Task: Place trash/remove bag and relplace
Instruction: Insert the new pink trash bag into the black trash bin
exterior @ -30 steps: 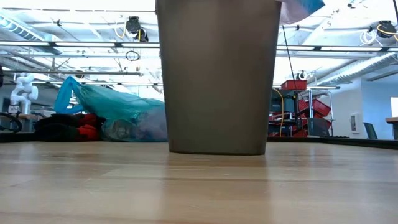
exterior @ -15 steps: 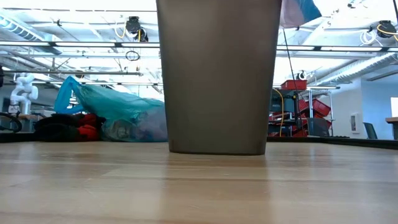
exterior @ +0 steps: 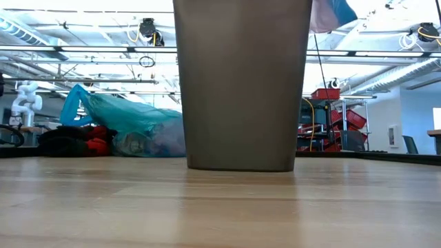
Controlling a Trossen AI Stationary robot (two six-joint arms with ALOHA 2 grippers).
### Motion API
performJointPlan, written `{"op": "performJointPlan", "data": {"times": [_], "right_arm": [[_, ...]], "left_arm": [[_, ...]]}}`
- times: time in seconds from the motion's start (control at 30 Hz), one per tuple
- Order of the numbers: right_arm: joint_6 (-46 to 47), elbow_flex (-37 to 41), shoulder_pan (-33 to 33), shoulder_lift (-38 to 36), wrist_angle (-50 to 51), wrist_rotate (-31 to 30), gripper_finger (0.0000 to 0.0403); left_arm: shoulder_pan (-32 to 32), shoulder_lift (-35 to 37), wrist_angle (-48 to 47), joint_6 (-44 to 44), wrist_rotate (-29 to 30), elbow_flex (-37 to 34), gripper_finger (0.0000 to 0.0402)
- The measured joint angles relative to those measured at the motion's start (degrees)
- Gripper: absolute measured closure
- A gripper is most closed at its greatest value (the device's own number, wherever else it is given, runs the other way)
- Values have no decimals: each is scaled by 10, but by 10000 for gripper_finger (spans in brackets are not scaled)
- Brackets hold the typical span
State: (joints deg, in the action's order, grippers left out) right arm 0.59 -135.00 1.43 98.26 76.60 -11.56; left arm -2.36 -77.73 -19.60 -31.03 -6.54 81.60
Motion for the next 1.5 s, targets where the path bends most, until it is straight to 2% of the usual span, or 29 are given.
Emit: {"op": "performJointPlan", "data": {"times": [0.1, 0.2, 0.47, 0.6, 0.7, 0.9, 1.1, 1.3, 1.37, 1.5], "right_arm": [[0, 0, 0, 0, 0, 11, 403], [0, 0, 0, 0, 0, 11, 403], [-4, 0, 0, 0, 0, 13, 403], [-12, 0, 0, 0, 0, 14, 403], [-13, 0, 0, 0, 0, 14, 403], [-13, 0, 0, 0, 0, 14, 403], [-13, 0, 0, 0, 0, 14, 403], [-15, 0, 0, 0, 0, 15, 403], [-15, 0, 0, 0, 0, 22, 403], [-15, 0, 0, 0, 0, 28, 403]], "left_arm": [[1, 6, 22, 4, -1, 0, 258], [3, 17, 29, 17, -2, 5, 250], [5, 32, -16, 32, -2, 22, 251], [5, 23, -62, -48, -22, 22, 251], [5, 18, -72, -76, -42, 22, 251], [5, 43, -6, -74, -42, 22, 252], [7, 70, -51, -47, -42, 22, 252], [14, 87, -59, -34, -29, 22, 252], [20, 89, -100, -26, -2, 23, 252], [41, 66, -241, -27, 36, 23, 253]]}}
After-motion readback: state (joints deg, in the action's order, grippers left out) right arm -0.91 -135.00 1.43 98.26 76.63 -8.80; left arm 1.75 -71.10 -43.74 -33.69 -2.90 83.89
